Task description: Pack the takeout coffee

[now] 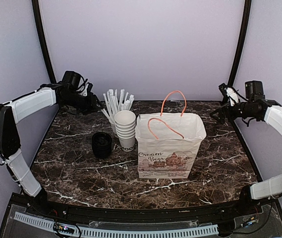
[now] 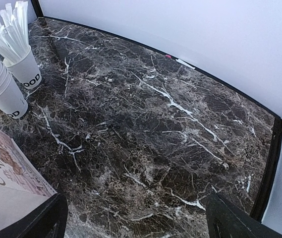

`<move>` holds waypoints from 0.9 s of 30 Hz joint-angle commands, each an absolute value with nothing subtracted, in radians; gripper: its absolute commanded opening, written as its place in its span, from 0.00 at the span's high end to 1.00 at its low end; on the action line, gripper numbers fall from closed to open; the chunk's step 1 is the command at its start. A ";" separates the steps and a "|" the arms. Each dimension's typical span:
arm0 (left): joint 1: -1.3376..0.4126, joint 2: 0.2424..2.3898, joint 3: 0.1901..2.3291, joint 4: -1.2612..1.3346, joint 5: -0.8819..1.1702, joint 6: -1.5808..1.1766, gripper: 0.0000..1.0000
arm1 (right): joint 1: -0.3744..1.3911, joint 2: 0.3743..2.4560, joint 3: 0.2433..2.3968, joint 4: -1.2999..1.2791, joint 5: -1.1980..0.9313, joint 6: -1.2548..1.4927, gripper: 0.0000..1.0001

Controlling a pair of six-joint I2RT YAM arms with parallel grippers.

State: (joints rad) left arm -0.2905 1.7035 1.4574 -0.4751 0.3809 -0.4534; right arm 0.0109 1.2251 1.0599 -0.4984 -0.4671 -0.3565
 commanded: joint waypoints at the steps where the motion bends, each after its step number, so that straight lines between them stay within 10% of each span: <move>1: -0.302 1.700 1.448 -0.456 0.397 -0.457 0.59 | 0.009 1.244 1.067 -0.457 -0.495 -0.332 0.01; 18: -0.305 1.680 1.570 -0.601 0.334 -0.433 1.00 | 0.009 1.227 1.061 -0.457 -0.496 -0.318 0.01; 27: -0.308 1.622 1.808 -0.882 0.266 -0.349 1.00 | 0.009 1.260 1.082 -0.459 -0.524 -0.312 0.01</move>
